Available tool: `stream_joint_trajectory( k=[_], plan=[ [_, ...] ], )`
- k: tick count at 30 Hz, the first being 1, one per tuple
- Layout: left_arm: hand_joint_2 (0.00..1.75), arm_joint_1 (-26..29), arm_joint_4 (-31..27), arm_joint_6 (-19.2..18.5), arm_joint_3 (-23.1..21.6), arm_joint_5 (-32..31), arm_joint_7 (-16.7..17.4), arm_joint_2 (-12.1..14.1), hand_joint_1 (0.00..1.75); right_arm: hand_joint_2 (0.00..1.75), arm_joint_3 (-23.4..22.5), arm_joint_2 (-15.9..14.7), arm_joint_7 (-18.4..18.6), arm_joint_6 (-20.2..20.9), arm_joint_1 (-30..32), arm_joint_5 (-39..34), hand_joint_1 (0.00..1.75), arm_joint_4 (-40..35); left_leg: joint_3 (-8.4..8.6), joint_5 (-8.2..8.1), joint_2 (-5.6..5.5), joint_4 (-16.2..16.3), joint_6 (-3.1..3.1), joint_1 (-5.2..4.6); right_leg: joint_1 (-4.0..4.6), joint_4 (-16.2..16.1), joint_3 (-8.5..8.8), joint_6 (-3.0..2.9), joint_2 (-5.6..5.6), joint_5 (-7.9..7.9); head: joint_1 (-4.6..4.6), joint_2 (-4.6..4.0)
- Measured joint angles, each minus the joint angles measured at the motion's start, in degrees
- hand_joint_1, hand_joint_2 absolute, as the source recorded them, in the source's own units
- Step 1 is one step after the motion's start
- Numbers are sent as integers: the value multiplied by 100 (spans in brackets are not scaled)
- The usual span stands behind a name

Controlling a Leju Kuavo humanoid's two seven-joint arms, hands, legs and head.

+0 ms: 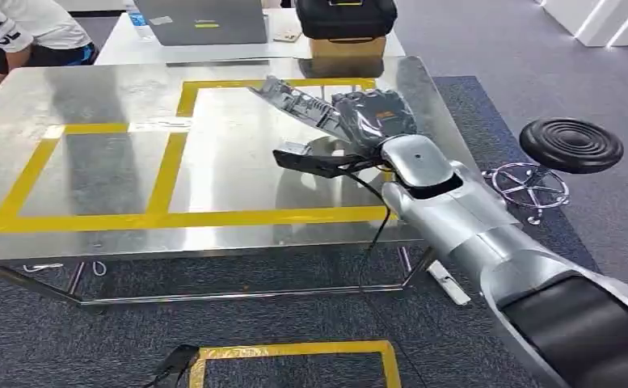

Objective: Take the parts from the cabinet and place them on the table.

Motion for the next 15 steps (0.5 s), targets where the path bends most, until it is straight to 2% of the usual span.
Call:
stream_joint_trajectory(
  k=[5, 6, 11, 12, 15],
  plan=[
    [175, 2, 0, 4, 0, 0, -46, 0, 0, 175, 4, 0, -72, 7, 0, 50, 175, 37, 0, 0, 0, 0, 0, 0, 0, 0, 2, 0, -1, 1, 0, 0],
    [175, 2, 0, 11, 0, 0, -55, 0, 0, 175, 4, 2, -87, 7, 1, 61, 0, 39, 0, 0, 0, 0, 0, 0, 0, 0, 2, 0, -1, 1, -2, 0],
    [175, 6, 0, 35, 0, 0, -109, 0, 0, 175, 4, 24, -210, 0, 11, 151, 0, 39, 0, 0, 0, 0, 0, 0, 0, 0, 4, 0, -2, 0, 0, 0],
    [0, 7, 0, 70, 0, 0, -111, 0, 0, 175, 4, 31, -227, 0, 15, 153, 0, 39, 0, 0, 0, 0, 0, 0, 0, 0, 3, 0, -1, 1, 0, 0],
    [0, 6, 0, 125, 0, 0, -111, 0, 0, 175, 4, 59, -275, -4, 22, 166, 0, 37, 1, 0, 0, 0, 0, 0, 0, 0, 3, 0, -1, 0, 0, 0]
  ],
)
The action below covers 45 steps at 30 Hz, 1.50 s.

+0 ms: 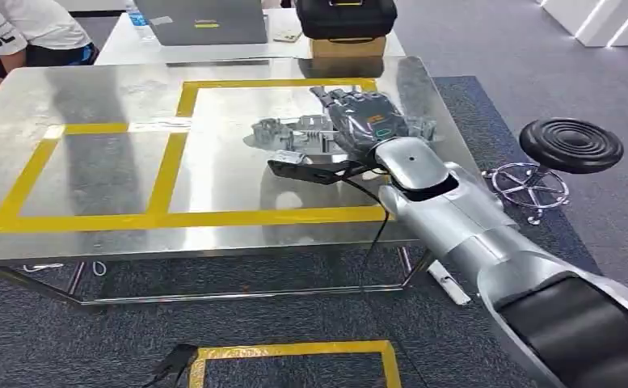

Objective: Take the parts from the cabinet and place them on the table.

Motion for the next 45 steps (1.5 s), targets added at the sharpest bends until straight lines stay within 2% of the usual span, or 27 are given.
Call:
stream_joint_trajectory(
  k=[16, 20, 22, 32, 38, 42, 44, 45],
  plan=[
    [0, 20, 0, -24, 0, 0, 70, 4, 0, 175, 0, 192, -103, 37, 25, -30, 0, -46, 1, 0, 0, 0, 0, 0, 0, 0, 2, 0, -1, 0, 0, 0],
    [0, 27, 0, -57, 0, 0, 101, 17, 0, 175, -96, 223, -188, 607, 28, -448, 0, -46, 1, 0, 0, 0, 0, 0, 0, 0, 0, 0, 0, 0, 0, 0],
    [0, 33, 0, -61, 2, 0, 105, 22, 0, 175, -153, 223, -199, 675, 28, -509, 0, -46, 1, 0, 0, 0, 0, 0, 0, 0, 1, 0, -1, 0, 0, 0],
    [0, 39, 0, -57, 7, 0, 105, 26, 0, 175, -286, 223, -256, 673, 33, -584, 0, -46, 1, 0, 0, 0, 0, 0, 0, 0, 1, 0, 0, 0, 0, 0],
    [0, 50, 0, 28, 20, 0, 105, 33, 0, 175, -339, 247, -442, 472, 98, -767, 0, -74, 1, 0, 0, 0, 0, 0, 0, 0, 0, 0, 0, 0, 0, 0],
    [0, 63, 0, 103, 79, 0, 238, 37, 0, 175, -358, 289, -514, 387, 197, -872, 0, -144, -3, -26, -1, 20, 64, -29, -39, -24, 14, 51, 11, 9, -2, 0],
    [0, 89, 0, 265, 223, 0, 245, 37, 0, 175, -363, 299, -514, 378, 226, -916, 0, -175, 21, 44, 5, -11, 111, -45, -55, -83, 37, 108, 37, 74, -9, 0],
    [0, 104, 2, 304, 323, 0, 236, 33, 0, 175, -374, 297, -514, 369, 234, -944, 0, -184, 56, 114, 54, -120, 141, 25, -43, -82, 9, 120, 29, 46, -2, 0]
  ],
)
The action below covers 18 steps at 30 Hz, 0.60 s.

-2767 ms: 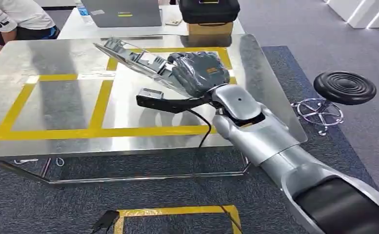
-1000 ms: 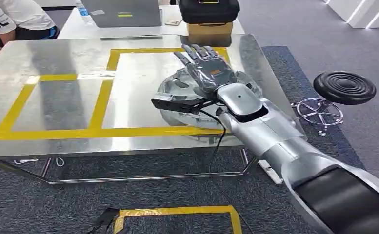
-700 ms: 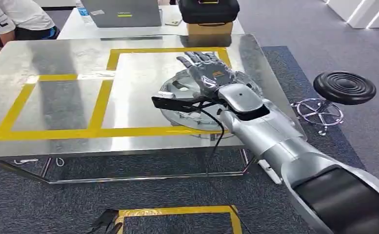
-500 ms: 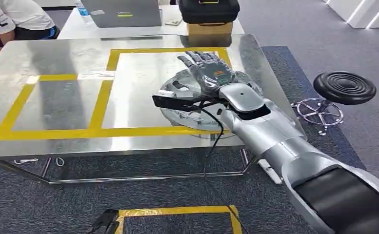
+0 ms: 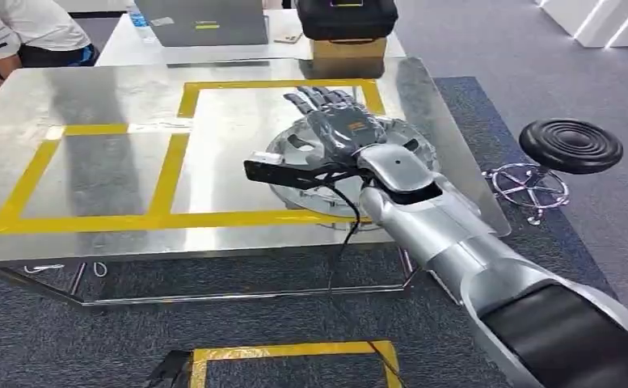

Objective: Take the parts from the cabinet and place them on the table.

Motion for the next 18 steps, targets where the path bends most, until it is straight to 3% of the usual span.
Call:
stream_joint_trajectory(
  k=[1, 2, 3, 5, 6, 7, 8, 9, 10, 11, 14, 15, 16, 18],
  plan=[
    [0, 26, 0, 22, 88, 0, -13, 18, 0, 175, -24, -2, -2, -13, 2, -7, 0, -2, 18, 30, 37, -49, 24, -14, 32, 137, -51, 0, -169, -195, 24, 0],
    [0, 48, 0, 24, 134, 2, -15, 24, 0, 175, -31, -2, -7, -17, 2, -13, 0, -4, 12, 38, 53, -50, 35, -16, 24, 426, -151, 9, -250, -411, 33, 0],
    [0, 72, 0, 24, 184, 0, -15, 35, 0, 175, -33, -2, -7, -17, 24, -16, 0, -4, 5, 39, 74, -48, 34, -19, 18, 951, -327, 24, -308, -700, 31, 0],
    [0, 97, 0, 24, 254, 0, -15, 46, 0, 175, -39, -11, -13, -20, 114, -15, 0, -2, -10, 55, 126, -48, 28, -18, 16, 1780, -584, 48, -336, -1061, 33, 0],
    [0, 100, 0, 22, 282, 0, -15, 50, 0, 175, -46, -13, -13, -20, 152, -16, 0, -2, -25, 71, 138, -47, 14, -15, 8, 1821, -557, 52, -337, -1044, 35, 0],
    [0, 100, 0, 22, 302, 0, -15, 50, 0, 175, -48, -13, -13, -22, 170, -15, 0, -2, -44, 88, 146, -45, -6, -10, 0, 1620, -390, 57, -342, -931, 31, 0],
    [0, 98, 0, 22, 326, 0, -15, 50, 0, 175, -53, -13, -13, -22, 169, -15, 0, -2, -65, 103, 150, -39, -28, 0, -7, 1224, -132, 61, -350, -772, 33, 0],
    [0, 97, 0, 20, 352, 0, -15, 50, 0, 175, -61, -13, -15, -24, 154, -16, 0, -4, -86, 123, 153, -29, -60, 16, -18, 578, 293, 74, -373, -583, 31, 0],
    [0, 94, 0, 17, 363, 2, -15, 55, 0, 175, -68, -13, -15, -26, 136, -15, 0, -7, -99, 139, 153, -3, -95, 19, -35, 115, 584, 94, -416, -607, 37, 0],
    [0, 95, 0, 17, 370, 0, -15, 66, 0, 175, -68, -9, -15, -35, 136, -16, 0, -15, -122, 168, 150, -10, -144, -1, 21, 158, 609, 6, -363, -544, 20, 0],
    [0, 103, 0, 17, 396, 0, -15, 66, 0, 175, -74, -15, -22, -39, 143, -15, 0, -22, -129, 256, 145, -32, -259, 4, 27, 163, 518, -130, -322, -526, 11, 0],
    [0, 112, 0, 17, 409, 0, -15, 68, 0, 175, -74, -15, -24, -39, 143, -15, 0, -20, -154, 276, 144, -37, -304, 18, 9, 139, 485, -209, -321, -472, 9, 0],
    [0, 112, 0, 17, 411, 0, -15, 68, 0, 175, -74, -13, -22, -39, 141, -18, 0, -22, -199, 106, 138, 23, -330, 25, -4, 131, 442, -264, -325, -421, -2, 0],
    [0, 115, 0, 17, 416, 0, -15, 68, 0, 175, -74, -13, -24, -39, 142, -18, 0, -22, -452, -537, 114, 705, -344, 15, -3, 125, 321, -310, -316, -323, -42, 0]
  ],
)
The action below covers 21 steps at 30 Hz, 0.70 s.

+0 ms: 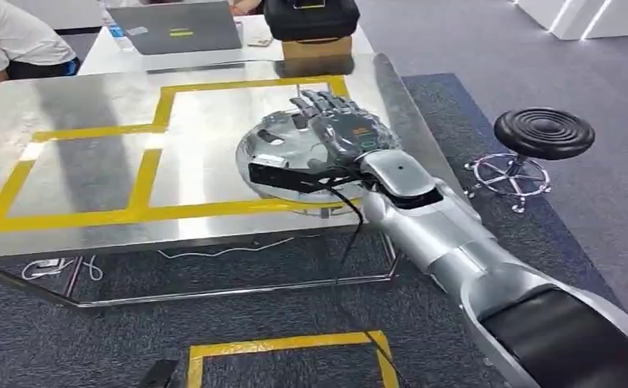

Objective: Take the parts from the cabinet and place them on the table.

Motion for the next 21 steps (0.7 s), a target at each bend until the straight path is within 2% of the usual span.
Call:
stream_joint_trajectory(
  k=[1, 2, 3, 4, 5, 6, 7, 8, 9, 11, 12, 13, 14, 15, 17, 18, 19, 20, 21],
  plan=[
    [0, -1, 0, 0, 0, 0, 0, 0, 0, 175, 0, 0, -4, 0, 3, 0, 0, 0, -125, -229, -11, 375, -4, 0, 3, 0, -57, -6, 5, 42, -9, 0],
    [0, -3, 0, -4, 4, 0, 0, -2, 0, 175, 0, 0, -9, -2, 18, 0, 0, 2, -274, -463, -19, 892, -5, 0, 11, 1, -145, -16, 8, 111, -22, 0],
    [0, -3, 0, -24, 7, 0, 0, -4, 0, 175, 0, 0, -9, -11, 37, -9, 0, 2, -291, -492, -22, 1084, 0, 0, 13, 1, -209, -15, 10, 163, -19, 0],
    [0, -3, 0, -37, 7, 0, 0, -2, 0, 175, 0, 0, -18, -24, 62, -20, 0, 2, -180, -379, -24, 1045, 7, 0, 13, 2, -291, -5, 12, 223, -19, 0],
    [0, -7, 0, -44, 7, 0, 0, -2, 0, 175, 0, 0, -22, -35, 81, -24, 0, 2, 20, -196, -25, 821, 14, 2, 11, 4, -366, 14, 16, 282, -28, 0],
    [0, -11, 0, -48, 7, 0, 0, 0, 0, 175, 0, 0, -24, -53, 94, -33, 0, 2, 303, -22, -26, 450, 20, 4, 2, 5, -428, 39, 23, 337, -24, 0],
    [0, -22, 0, -59, 7, 0, 0, 0, 0, 175, 0, 0, -33, -81, 100, -39, 0, 0, 666, 64, -32, -18, 27, 5, -7, 10, -481, 76, 33, 390, -28, 0],
    [0, -44, 0, -63, 7, 0, 0, -2, 0, 175, -2, 0, -42, -107, 100, -46, 0, 0, 986, -87, -67, -454, 25, 10, 5, 20, -529, 128, 43, 438, -41, 0],
    [0, -57, 0, -63, 7, 0, 0, -7, 0, 175, -4, -4, -44, -122, 101, -48, 0, -2, 1061, -112, -117, -619, 70, -16, 20, 20, -554, 157, 39, 478, -43, 0],
    [0, -61, 0, -70, 7, 0, 0, -22, 0, 175, -4, -4, -59, -159, 115, -59, 0, 0, 977, -65, -121, -572, 143, -40, 16, -53, -530, 227, 43, 609, -59, 0],
    [0, -61, 0, -68, 7, 0, 0, -20, 0, 175, -4, -11, -57, -162, 123, -61, 0, 0, 953, -27, -118, -568, 195, -52, 6, -106, -525, 269, 49, 668, -46, 0],
    [0, -62, 0, -68, 7, 0, 0, -20, 0, 175, -9, -55, -50, -166, 129, -72, 0, 7, 897, 56, -77, -595, 275, -15, -17, -109, -557, 297, 44, 661, -59, 0],
    [0, -73, 0, -68, 4, 0, 2, -22, 0, 175, -11, -83, -48, -175, 126, -83, 0, 9, 839, 116, -69, -594, 319, -27, -11, 8, -627, 312, 2, 416, -37, 0],
    [0, -76, 0, -68, 4, 0, 2, -24, 0, 175, -20, -115, -48, -179, 121, -94, 0, 9, 768, 178, -66, -594, 360, -36, -8, 347, -720, 325, -19, 46, -35, 0],
    [0, -68, 0, -83, -2, 0, 7, -28, 0, 175, -57, -192, -61, -223, 104, -155, 0, 9, 609, 310, -65, -590, 386, -63, 8, 1306, -949, 344, -21, -578, -37, 0],
    [0, -66, 0, -87, -6, 0, 7, -31, 0, 175, -72, -231, -72, -242, 100, -192, 0, 9, 537, 369, -61, -586, 396, -80, 17, 1648, -1004, 339, -22, -694, -35, 0],
    [0, -60, 0, -103, -7, 0, 7, -31, 0, 175, -96, -276, -83, -254, 100, -232, 0, 7, 456, 430, -56, -585, 406, -99, 30, 1819, -972, 320, -22, -650, -39, 0],
    [0, -56, 0, -116, -7, 0, 7, -31, 0, 175, -131, -322, -98, -258, 99, -273, 0, 2, 384, 491, -54, -585, 410, -122, 52, 1747, -814, 283, -21, -498, -37, 0],
    [0, -51, 0, -122, -9, 0, 7, -31, 0, 175, -171, -376, -118, -273, 86, -319, 0, -2, 306, 552, -55, -584, 413, -147, 82, 1411, -512, 223, -21, -309, -35, 0]
  ],
)
